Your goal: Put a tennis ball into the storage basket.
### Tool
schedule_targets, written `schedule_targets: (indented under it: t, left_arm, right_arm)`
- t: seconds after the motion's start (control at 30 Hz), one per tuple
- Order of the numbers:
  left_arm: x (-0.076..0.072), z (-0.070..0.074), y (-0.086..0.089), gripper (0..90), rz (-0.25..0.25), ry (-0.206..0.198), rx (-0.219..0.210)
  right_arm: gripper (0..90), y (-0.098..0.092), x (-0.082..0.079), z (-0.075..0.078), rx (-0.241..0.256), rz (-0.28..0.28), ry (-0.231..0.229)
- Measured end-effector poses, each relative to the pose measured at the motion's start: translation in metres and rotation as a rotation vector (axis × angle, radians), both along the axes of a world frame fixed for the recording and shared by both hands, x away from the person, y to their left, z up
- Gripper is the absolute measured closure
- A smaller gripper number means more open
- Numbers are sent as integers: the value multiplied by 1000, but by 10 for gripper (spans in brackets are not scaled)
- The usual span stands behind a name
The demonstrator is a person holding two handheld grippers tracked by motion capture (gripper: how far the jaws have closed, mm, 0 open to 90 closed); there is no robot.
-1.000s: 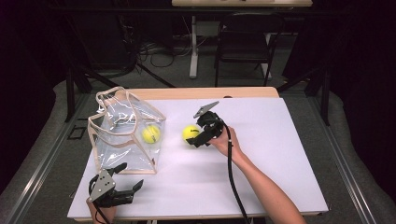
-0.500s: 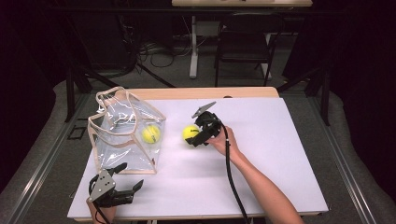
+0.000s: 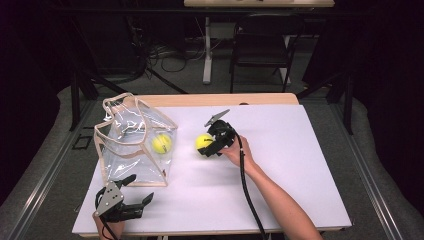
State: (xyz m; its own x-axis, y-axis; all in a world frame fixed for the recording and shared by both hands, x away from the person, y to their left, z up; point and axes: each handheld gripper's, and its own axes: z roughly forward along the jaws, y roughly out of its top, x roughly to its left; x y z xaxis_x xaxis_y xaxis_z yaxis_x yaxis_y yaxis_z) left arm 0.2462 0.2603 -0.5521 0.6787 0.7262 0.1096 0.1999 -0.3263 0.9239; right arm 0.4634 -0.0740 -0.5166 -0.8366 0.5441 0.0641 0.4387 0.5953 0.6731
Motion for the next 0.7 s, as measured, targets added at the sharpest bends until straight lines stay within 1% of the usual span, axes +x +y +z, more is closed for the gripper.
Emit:
schedule_targets:
  t: [0.27,0.7]
  left_arm:
    - [0,0,0,160,-1,0,-1]
    - [0,0,0,160,-1,0,2]
  right_arm:
    - [0,4,3,-6,-7,0,8]
    - [7,6,7,-14,-7,-18,20]
